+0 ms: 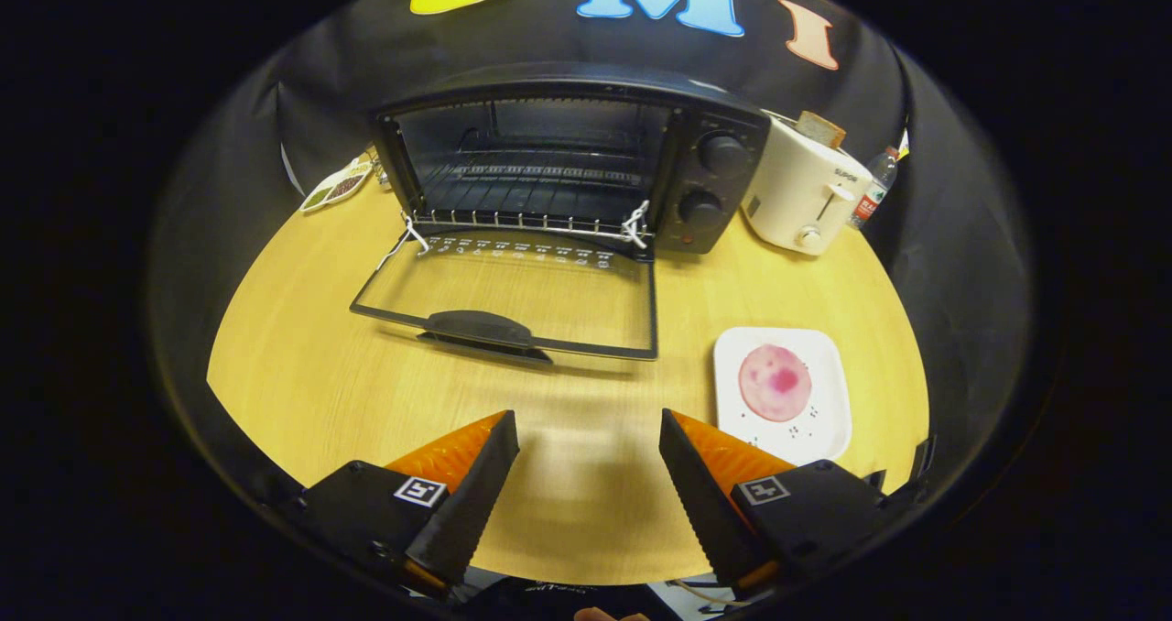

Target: Open the toaster oven, put the food inside, and close the toaster oven door.

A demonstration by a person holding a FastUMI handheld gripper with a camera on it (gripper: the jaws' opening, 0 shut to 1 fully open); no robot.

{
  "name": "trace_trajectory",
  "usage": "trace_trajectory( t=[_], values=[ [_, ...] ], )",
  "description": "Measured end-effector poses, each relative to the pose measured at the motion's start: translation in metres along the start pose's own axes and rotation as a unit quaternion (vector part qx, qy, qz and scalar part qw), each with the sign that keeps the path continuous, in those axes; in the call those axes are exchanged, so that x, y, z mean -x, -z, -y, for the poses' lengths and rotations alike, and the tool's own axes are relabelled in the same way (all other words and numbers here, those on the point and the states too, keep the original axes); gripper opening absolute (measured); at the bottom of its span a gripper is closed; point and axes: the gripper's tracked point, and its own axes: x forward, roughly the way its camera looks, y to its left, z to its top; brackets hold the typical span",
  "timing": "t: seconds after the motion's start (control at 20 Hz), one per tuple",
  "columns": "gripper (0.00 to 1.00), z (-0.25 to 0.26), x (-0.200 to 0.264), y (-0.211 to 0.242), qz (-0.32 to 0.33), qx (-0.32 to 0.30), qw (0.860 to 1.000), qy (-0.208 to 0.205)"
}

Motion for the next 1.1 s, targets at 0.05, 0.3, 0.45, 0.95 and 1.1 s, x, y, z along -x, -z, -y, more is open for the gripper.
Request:
trace_trajectory(
  t=[0.05,0.3,0.45,0.95,1.1],
  values=[
    [1.00,0.010,0.005,-0.006,0.008,0.008,1.000,0.001],
    [0.99,0.059,0.030,-0.030,0.037,0.001,0.999,0.008],
    [0.99,0.089,0.032,-0.036,0.040,0.001,0.999,0.013],
    [1.00,0.175,-0.007,-0.028,-0.025,0.004,1.000,-0.002],
    [1.00,0.193,-0.022,-0.016,-0.053,0.005,0.998,-0.014]
  ],
)
